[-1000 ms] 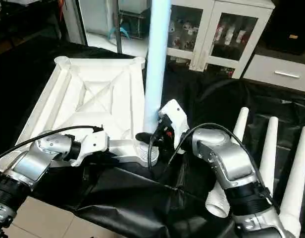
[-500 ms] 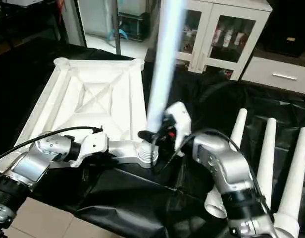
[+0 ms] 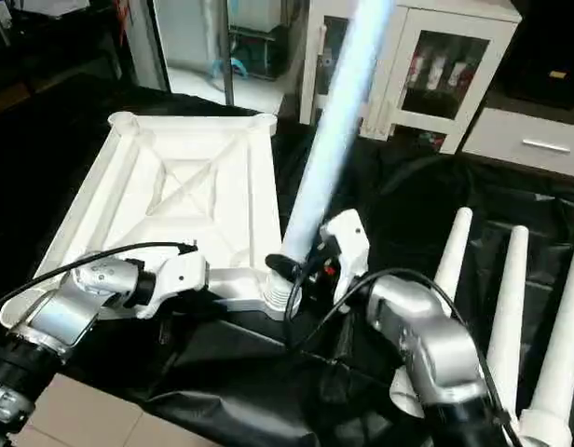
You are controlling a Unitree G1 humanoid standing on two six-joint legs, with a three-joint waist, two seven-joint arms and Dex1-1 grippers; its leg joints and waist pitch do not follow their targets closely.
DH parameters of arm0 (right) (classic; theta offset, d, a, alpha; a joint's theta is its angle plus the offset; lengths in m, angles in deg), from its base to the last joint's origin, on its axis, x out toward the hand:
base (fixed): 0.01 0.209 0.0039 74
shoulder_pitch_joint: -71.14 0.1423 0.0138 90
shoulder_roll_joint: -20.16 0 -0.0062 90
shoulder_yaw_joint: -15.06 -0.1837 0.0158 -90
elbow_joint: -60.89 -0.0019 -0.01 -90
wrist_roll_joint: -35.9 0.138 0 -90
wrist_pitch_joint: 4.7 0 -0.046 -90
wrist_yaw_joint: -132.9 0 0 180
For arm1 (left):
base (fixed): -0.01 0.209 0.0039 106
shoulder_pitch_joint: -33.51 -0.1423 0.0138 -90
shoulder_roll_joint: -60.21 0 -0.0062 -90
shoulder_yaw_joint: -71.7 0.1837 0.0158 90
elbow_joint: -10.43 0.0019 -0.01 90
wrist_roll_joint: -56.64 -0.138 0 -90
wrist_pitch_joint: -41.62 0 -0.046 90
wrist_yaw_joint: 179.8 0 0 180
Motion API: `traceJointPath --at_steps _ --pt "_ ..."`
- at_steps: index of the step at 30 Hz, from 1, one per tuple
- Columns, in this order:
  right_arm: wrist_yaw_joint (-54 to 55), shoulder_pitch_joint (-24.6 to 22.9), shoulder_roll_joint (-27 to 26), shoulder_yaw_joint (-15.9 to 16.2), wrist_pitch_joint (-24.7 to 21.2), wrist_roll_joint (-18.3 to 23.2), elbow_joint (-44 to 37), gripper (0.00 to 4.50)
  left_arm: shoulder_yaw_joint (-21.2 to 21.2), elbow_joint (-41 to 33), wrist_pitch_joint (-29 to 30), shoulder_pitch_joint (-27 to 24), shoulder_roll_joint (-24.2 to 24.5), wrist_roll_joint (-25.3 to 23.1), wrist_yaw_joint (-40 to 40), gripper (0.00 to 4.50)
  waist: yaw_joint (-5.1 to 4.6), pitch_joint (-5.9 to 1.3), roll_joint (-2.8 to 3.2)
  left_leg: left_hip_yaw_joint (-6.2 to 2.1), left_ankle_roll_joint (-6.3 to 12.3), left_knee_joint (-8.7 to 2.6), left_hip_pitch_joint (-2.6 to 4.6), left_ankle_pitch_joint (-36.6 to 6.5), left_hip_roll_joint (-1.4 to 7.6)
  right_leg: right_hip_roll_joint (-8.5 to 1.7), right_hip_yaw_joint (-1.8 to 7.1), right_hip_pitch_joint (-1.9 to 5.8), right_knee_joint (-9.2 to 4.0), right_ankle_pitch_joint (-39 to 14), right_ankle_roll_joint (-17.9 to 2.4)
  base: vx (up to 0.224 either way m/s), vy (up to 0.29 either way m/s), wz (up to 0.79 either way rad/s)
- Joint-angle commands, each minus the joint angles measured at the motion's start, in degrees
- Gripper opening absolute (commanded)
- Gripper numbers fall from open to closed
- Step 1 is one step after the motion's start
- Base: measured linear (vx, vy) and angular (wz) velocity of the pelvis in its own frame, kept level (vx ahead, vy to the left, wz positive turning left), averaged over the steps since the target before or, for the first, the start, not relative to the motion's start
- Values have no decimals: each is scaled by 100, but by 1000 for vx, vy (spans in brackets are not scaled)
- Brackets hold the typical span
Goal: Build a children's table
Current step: Pick table leg
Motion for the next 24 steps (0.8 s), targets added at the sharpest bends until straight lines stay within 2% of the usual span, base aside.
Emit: traceJointPath --at_steps 1,3,7,9,12,17,18,19,20,24 --pt "255 -353 168 110 -307 -407 321 184 -62 69 -12 -193 -93 112 -259 0 -8 -111 -65 -200 12 -542 -44 -1338 450 -546 343 129 -532 -2191 -881 0 0 0" --pt "304 -474 164 111 -265 -390 248 184 -71 49 -1 -206 -89 114 -268 0 -7 -114 -64 -202 21 -544 -46 -1341 450 -548 345 124 -539 -2225 -850 0 0 0" --pt "389 -672 175 241 -258 -487 163 184 -92 47 18 -201 -89 113 -280 0 4 -141 -61 -189 90 -547 -50 -1032 456 -534 331 148 -494 -1646 -939 0 0 0" --pt "393 -685 230 407 -257 -631 168 184 -87 41 23 -202 -80 99 -284 0 1 -139 -61 -177 140 -543 -61 -956 447 -536 329 160 -488 -1494 -1005 0 0 0" --pt "309 -578 382 751 -256 -842 154 184 -81 38 16 -194 -57 89 -266 0 0 -128 -44 -185 104 -555 -56 -1077 450 -543 330 157 -510 -1735 -953 0 0 0" --pt "112 -304 546 1023 -397 -899 104 184 -76 40 19 -185 -45 76 -254 0 -36 -101 -54 -214 -8 -588 -38 -1484 460 -545 341 121 -562 -2310 -799 0 0 0" --pt "66 -231 580 1073 -455 -909 114 184 -74 45 18 -179 -43 72 -257 0 -35 -104 -51 -217 -17 -589 -34 -1500 463 -547 343 119 -562 -2322 -793 0 0 0" --pt "61 -224 583 1078 -462 -910 115 184 -74 45 18 -179 -43 71 -257 0 -43 -111 -83 -215 -9 -585 -41 -1477 460 -545 342 126 -560 -2291 -789 0 0 0" --pt "38 -190 599 1101 -493 -914 122 184 -72 47 18 -175 -42 69 -259 0 -43 -111 -70 -219 -1 -588 -43 -1414 465 -545 345 127 -548 -2197 -798 0 0 0" --pt "15 109 580 1240 -581 -954 393 184 -65 76 24 -150 -50 69 -269 0 -44 -116 -85 -202 39 -572 -46 -1293 459 -545 348 127 -532 -1991 -896 0 0 0"
